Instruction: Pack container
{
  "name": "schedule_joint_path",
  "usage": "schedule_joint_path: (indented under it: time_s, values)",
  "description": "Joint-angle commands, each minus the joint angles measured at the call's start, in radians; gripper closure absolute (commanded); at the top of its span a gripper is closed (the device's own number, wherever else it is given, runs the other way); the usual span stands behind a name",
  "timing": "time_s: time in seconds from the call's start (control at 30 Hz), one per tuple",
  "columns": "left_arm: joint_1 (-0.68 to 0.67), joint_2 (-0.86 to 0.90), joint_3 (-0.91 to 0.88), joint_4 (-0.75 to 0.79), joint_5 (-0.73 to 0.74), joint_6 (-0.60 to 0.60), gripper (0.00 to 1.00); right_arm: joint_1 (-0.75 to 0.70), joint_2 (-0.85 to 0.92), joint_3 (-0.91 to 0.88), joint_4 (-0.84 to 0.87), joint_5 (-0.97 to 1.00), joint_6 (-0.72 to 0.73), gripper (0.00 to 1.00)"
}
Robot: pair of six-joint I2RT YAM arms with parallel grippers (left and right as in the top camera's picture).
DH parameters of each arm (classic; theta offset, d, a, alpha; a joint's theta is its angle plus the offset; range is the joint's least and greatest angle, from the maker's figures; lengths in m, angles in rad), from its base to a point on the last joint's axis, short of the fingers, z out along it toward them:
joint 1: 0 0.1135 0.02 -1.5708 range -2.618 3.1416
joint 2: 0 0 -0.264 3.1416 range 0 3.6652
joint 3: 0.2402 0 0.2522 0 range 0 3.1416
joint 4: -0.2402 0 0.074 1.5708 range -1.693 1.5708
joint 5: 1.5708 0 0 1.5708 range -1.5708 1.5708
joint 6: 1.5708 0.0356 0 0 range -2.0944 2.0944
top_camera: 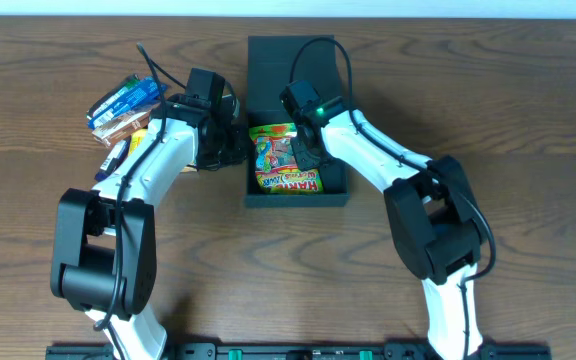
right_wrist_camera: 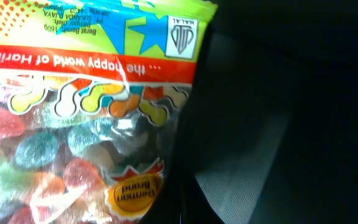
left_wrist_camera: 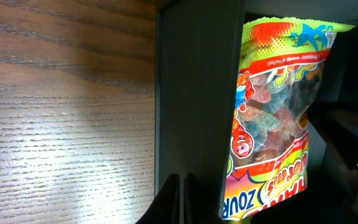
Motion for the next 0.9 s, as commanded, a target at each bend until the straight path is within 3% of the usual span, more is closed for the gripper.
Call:
schedule_joint_path:
  time_s: [0.0, 0.3, 0.53, 0.73, 0.87]
  values:
    - [-0.003, 0.015, -0.002, 0.000, 0.004, -0.006, 0.94, 0.014, 0.014, 0.009, 0.021, -0.080, 0.006, 0.99]
    - [-0.003, 0.015, -0.002, 0.000, 0.004, -0.006, 0.94, 0.014, 0.014, 0.009, 0.063, -0.150, 0.006, 0.99]
    - [-0.003, 0.015, -0.002, 0.000, 0.004, -0.006, 0.94, 0.004, 0.005, 0.035, 0.016, -0.062, -0.002, 0.99]
    - [0.002, 0.006, 0.025, -0.008, -0.008, -0.002, 0.94, -0.002, -0.093, 0.156, -0.089, 0.032, -0.010, 0.98]
    - [0.015, -0.033, 0.105, -0.064, -0.114, 0.015, 0.94, -0.019, -0.201, 0.186, -0.078, 0.032, -0.034, 0.99]
